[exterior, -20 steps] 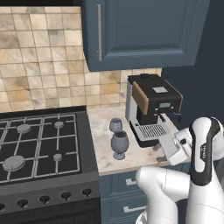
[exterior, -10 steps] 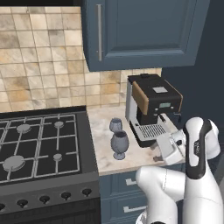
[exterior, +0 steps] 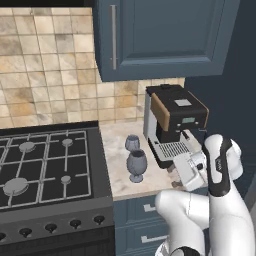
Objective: Retrieve the wine glasses from the counter and place one next to each plate.
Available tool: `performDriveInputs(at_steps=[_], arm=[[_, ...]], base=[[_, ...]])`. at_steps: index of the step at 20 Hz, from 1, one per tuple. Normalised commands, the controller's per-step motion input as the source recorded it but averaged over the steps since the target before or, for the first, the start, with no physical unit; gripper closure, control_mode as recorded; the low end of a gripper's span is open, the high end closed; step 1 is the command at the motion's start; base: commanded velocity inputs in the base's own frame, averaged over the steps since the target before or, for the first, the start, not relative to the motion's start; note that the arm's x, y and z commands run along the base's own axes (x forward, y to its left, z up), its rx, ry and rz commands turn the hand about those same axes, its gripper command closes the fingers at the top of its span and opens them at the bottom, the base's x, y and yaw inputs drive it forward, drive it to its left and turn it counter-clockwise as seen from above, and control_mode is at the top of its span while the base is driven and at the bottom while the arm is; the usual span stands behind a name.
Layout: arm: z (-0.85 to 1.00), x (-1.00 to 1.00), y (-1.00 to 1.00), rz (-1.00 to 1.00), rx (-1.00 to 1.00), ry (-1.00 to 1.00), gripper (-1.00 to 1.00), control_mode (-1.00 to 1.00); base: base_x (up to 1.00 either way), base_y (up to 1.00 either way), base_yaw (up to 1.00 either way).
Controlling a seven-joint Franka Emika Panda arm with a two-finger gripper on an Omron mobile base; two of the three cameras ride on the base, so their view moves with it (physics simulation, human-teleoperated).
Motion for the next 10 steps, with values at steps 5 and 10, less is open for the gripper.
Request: performDriveInputs(at_steps=[5, 10], arm=[[-0.01, 0.19, 0.00, 0.19, 0.07, -0.02, -1.00, -1.00], [0.00, 0.39, 0.01, 0.01, 0.04, 0.00, -1.00, -1.00]], base=[[0.00, 0.00, 0.00], [0.00, 0.00, 0.00]])
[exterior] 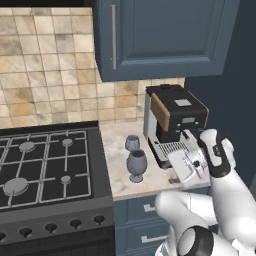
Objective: Retrieve the wine glasses from the counter and place one next to each plate.
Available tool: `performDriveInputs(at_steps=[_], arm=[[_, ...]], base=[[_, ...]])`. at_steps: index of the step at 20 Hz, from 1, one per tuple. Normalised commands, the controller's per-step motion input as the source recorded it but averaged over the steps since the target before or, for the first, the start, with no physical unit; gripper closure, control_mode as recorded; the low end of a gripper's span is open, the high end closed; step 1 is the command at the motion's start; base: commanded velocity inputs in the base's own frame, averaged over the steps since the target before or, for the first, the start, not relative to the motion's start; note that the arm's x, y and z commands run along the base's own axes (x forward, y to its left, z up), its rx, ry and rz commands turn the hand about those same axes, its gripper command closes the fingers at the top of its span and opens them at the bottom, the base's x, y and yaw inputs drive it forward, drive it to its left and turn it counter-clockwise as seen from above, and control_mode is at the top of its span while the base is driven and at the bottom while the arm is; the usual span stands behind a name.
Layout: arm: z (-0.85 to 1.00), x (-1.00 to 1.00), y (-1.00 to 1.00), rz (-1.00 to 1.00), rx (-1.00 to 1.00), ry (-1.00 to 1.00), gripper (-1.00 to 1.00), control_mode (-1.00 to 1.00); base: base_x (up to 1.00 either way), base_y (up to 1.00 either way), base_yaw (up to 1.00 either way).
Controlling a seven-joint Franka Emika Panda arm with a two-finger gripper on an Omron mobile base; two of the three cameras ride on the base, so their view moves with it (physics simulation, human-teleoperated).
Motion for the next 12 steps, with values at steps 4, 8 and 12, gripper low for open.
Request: performDriveInputs(at_steps=[4, 8, 12], arm=[[-0.01, 0.25, 0.14, 0.00, 0.09, 0.00, -1.00, -1.00], [-0.01, 0.07, 0.24, 0.04, 0.12, 0.00, -1.00, -1.00], [0.00, 0.04, 0.15, 0.07, 0.09, 0.00, -1.00, -1.00]], base=[[0.00, 0.00, 0.00], [0.00, 0.00, 0.00], [0.00, 0.00, 0.00]])
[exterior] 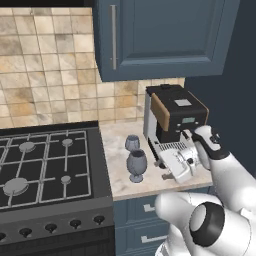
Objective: Retrieve the wine glasses from the counter and place one next to each plate.
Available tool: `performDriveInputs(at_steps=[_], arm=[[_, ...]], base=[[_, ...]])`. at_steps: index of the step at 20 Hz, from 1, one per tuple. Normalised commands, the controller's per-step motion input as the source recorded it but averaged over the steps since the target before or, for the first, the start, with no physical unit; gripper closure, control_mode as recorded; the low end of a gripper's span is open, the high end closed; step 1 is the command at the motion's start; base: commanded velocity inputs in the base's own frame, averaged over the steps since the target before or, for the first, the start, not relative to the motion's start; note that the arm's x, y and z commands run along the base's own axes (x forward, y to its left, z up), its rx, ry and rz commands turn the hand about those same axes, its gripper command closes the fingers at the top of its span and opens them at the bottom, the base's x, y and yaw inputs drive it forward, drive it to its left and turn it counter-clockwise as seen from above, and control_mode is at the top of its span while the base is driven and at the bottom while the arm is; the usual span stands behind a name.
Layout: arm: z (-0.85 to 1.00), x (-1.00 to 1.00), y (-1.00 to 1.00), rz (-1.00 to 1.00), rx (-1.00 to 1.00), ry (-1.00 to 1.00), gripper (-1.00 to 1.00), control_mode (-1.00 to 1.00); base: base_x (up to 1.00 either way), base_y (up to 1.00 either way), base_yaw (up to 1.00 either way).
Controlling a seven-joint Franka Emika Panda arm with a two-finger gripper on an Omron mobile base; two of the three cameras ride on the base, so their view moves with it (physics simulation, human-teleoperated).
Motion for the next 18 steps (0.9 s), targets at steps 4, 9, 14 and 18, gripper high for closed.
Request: performDriveInputs(at_steps=[4, 9, 14, 18], arm=[[0.00, 0.01, 0.18, 0.02, 0.02, 0.00, -1.00, -1.00], [-0.08, 0.00, 0.25, 0.00, -0.04, 0.04, -1.00, -1.00], [-0.04, 0.00, 0.07, -0.04, -0.07, 0.04, -1.00, -1.00], [0.00, -0.02, 0.00, -0.13, -0.01, 0.01, -1.00, -1.00]], base=[[0.00, 0.00, 0.00], [0.00, 0.00, 0.00], [0.00, 0.00, 0.00], [0.00, 0.00, 0.00]])
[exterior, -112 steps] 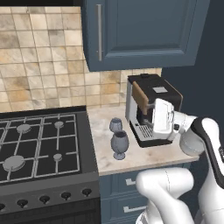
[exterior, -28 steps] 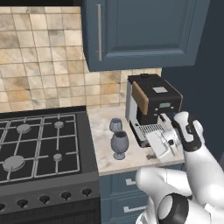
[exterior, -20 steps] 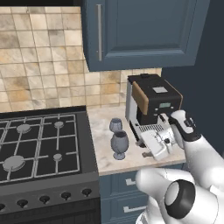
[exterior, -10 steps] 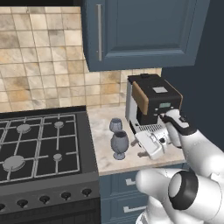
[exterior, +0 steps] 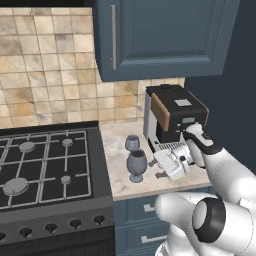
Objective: Retrieve the wine glasses from the counter and place one next to each plate.
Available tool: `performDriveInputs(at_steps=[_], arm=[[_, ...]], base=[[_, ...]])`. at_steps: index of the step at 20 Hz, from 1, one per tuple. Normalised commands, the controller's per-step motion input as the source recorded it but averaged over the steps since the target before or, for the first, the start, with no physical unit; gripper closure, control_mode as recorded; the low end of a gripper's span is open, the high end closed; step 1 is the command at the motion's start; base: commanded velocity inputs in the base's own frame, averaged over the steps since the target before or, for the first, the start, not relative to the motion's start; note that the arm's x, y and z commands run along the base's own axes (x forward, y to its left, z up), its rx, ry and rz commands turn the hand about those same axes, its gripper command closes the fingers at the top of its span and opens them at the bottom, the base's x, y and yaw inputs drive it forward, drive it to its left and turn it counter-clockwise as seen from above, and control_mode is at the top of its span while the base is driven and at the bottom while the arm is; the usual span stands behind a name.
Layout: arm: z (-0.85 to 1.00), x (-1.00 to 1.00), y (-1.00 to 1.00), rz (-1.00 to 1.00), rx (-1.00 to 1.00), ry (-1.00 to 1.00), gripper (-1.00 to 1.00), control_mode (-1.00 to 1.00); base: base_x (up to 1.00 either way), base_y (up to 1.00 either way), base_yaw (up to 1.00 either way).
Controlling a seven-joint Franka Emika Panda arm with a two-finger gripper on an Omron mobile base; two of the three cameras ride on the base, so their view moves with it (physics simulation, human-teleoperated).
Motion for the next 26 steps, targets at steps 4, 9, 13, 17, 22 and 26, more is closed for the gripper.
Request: performDriveInputs(at_steps=[4, 9, 13, 17, 22, 26], arm=[[0.00, -0.16, -0.02, -0.12, 0.00, 0.00, -1.00, -1.00], [-0.04, -0.01, -0.01, -0.07, -0.04, 0.01, -1.00, -1.00], [-0.05, -0.03, -0.27, 0.00, -0.02, 0.00, -1.00, -1.00], [-0.06, -0.08, -0.49, 0.00, 0.00, 0.01, -1.00, -1.00], [-0.15, 0.26, -0.10, 0.00, -0.01, 0.02, -1.00, -1.00], [-0.24, 0.50, 0.00, -0.02, -0.03, 0.09, -1.00, -1.00]], base=[[0.00, 0.00, 0.00], [0.00, 0.00, 0.00], [0.00, 0.00, 0.00], [0.00, 0.00, 0.00], [0.00, 0.00, 0.00], [0.00, 0.00, 0.00]])
